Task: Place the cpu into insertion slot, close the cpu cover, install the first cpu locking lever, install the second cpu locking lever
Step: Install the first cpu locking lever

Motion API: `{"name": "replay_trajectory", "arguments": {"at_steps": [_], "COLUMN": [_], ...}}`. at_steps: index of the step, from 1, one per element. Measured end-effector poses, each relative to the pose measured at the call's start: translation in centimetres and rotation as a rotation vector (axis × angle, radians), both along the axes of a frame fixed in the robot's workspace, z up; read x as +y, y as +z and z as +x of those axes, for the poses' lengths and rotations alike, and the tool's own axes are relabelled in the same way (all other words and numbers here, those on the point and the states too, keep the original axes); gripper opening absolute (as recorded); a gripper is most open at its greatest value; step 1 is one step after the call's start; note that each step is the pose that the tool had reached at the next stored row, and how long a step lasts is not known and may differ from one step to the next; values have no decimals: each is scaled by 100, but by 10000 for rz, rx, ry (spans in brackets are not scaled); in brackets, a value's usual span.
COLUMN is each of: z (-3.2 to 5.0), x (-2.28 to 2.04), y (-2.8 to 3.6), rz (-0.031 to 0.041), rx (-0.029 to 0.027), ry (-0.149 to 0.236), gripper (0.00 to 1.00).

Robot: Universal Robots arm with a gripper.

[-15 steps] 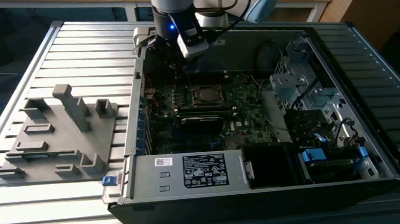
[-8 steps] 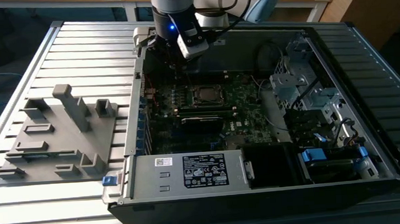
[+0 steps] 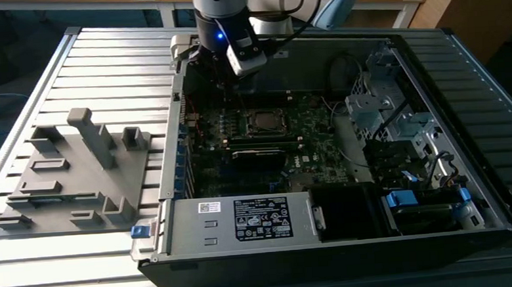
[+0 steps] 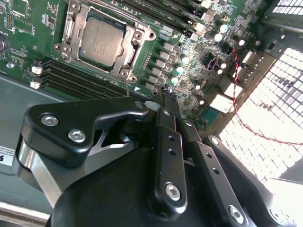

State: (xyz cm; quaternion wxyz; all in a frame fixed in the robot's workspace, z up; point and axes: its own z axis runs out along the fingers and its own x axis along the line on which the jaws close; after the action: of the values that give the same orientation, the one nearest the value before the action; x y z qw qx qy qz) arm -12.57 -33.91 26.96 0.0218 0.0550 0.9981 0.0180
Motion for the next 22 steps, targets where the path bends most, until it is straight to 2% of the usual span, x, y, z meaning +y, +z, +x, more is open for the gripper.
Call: {"name": "replay_trajectory", "arguments": {"at_steps": [7, 12, 17, 19, 22], "z": [-15, -20, -19, -20, -19], "x": [11, 78, 124, 128, 134], "y": [-57, -87, -102, -102, -103], "rz": [0, 3, 13, 48, 143], "rx": [0, 0, 0, 1, -2], "ry": [0, 15, 186, 297, 401], "gripper": [11, 11, 11, 11, 11]}}
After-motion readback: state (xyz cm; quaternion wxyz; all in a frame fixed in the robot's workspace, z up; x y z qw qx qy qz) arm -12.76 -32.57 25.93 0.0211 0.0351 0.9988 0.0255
